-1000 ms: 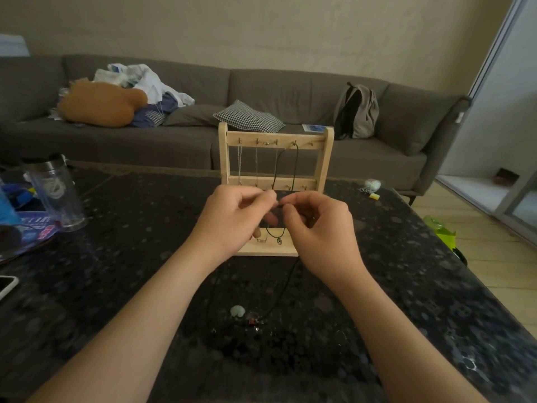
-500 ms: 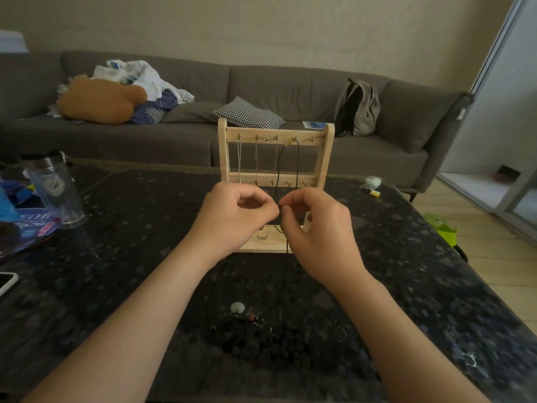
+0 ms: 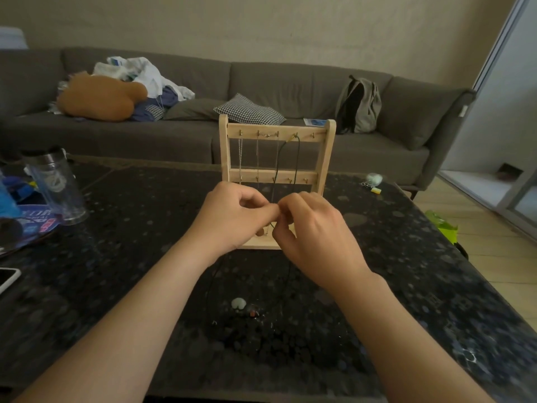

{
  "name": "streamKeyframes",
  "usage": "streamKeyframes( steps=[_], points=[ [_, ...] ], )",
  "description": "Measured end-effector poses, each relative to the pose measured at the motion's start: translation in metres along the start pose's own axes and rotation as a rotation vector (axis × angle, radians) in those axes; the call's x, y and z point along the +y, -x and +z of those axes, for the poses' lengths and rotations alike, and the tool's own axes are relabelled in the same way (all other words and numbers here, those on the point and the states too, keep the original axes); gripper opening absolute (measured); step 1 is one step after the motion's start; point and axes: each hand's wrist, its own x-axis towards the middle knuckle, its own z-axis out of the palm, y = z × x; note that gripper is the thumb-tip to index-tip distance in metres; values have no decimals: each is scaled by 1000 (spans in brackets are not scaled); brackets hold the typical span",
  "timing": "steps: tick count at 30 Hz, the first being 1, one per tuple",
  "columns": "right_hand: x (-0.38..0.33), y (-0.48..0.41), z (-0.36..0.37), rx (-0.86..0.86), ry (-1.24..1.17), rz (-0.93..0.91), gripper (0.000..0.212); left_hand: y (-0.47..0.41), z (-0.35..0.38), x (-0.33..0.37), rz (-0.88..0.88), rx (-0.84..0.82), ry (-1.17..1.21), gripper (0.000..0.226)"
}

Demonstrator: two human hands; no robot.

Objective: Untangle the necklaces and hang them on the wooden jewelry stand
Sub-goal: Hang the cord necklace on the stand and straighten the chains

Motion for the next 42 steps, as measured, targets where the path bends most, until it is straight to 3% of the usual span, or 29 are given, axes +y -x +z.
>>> streamKeyframes(
  steps=[3,11,20,23,33,42],
  points=[
    [0,-1,4,4,35,-45,18,1,2,3,-90,5,46,24],
    [2,-3,7,47,4,-68,15,1,-7,7,-255,-63,204,32],
    [-7,-6,11,44,-1,-26,16,2,-1,9,-196,34,114,33],
    [-4,-6,9,14,-35,49,9,2,-2,9,-189,69,89,32],
    [12,-2,0,35,-207,511,16,-5,-9,-9,-200,235,9,23],
    [7,-4,9,99,-562,937,8,-5,-4,-12,-151,292,-65,18]
  ],
)
